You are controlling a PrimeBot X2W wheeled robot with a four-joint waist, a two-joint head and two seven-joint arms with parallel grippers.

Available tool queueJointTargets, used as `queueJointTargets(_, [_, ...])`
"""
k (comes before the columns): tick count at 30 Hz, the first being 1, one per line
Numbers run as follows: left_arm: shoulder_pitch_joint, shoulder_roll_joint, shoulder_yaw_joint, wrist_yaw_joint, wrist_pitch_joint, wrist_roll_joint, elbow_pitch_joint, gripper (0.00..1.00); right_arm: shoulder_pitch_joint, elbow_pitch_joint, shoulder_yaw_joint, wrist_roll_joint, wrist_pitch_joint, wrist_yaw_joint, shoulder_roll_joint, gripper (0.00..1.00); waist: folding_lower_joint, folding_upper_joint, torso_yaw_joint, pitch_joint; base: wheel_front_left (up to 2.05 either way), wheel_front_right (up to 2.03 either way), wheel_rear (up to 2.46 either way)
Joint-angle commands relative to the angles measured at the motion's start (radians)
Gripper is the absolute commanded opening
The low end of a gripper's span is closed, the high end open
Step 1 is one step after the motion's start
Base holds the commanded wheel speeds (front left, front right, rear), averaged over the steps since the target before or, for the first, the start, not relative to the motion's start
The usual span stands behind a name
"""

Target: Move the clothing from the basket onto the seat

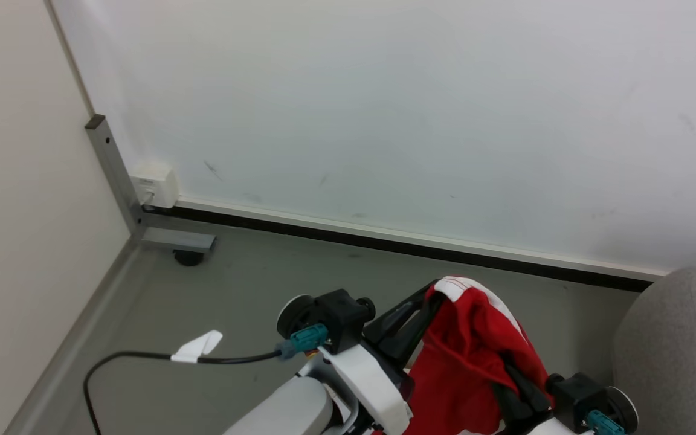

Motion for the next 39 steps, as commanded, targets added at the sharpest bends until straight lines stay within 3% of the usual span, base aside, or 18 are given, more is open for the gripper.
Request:
queueJointTargets(1, [0.018,0.007,0.006,0.003,-0.004,-0.008,-0.011,0.00,0.021,-0.018,-0.024,-0.012,0.000,-0.002,0.001,0.00,0.0000,0.0000,-0.016,0.007,0.00,0.00,0.00])
queueJointTargets(6, [0.050,0.018,0.009,-0.001,-0.009,0.005,-0.032,0.00,0.048,-0.059,-0.102,-0.057,0.000,-0.002,0.011,0.00,0.0000,0.0000,-0.055,0.015,0.00,0.00,0.00])
queueJointTargets(7, [0.057,0.019,0.010,-0.002,-0.008,0.006,-0.033,0.15,0.052,-0.066,-0.111,-0.062,0.000,-0.002,0.013,0.00,0.0000,0.0000,-0.062,0.015,0.00,0.00,0.00])
queueJointTargets(8, [0.063,0.019,0.008,-0.004,-0.008,0.006,-0.033,0.47,0.055,-0.073,-0.118,-0.070,0.000,-0.002,0.014,0.00,0.0000,0.0000,-0.069,0.015,0.00,0.00,0.00])
queueJointTargets(9, [0.068,0.019,0.006,-0.006,-0.007,0.007,-0.037,1.00,0.058,-0.078,-0.123,-0.076,0.000,-0.002,0.015,0.00,0.0000,0.0000,-0.075,0.015,0.00,0.00,0.00])
queueJointTargets(23, [0.109,0.026,0.041,-0.020,-0.008,0.044,-0.056,1.00,0.045,-0.141,-0.221,-0.126,0.000,-0.002,0.011,0.00,0.0000,0.0000,-0.178,0.044,0.00,0.00,0.00])
queueJointTargets(32, [0.137,0.041,0.096,-0.029,-0.008,0.079,-0.068,1.00,0.033,-0.226,-0.253,-0.187,0.000,-0.002,-0.032,0.00,0.0000,0.0000,-0.307,0.084,0.00,0.00,0.00])
queueJointTargets(39, [0.140,0.058,0.120,-0.034,-0.008,0.139,-0.092,1.00,0.032,-0.294,-0.307,-0.224,0.000,-0.002,-0.035,0.00,0.0000,0.0000,-0.446,0.126,0.00,0.00,0.00])
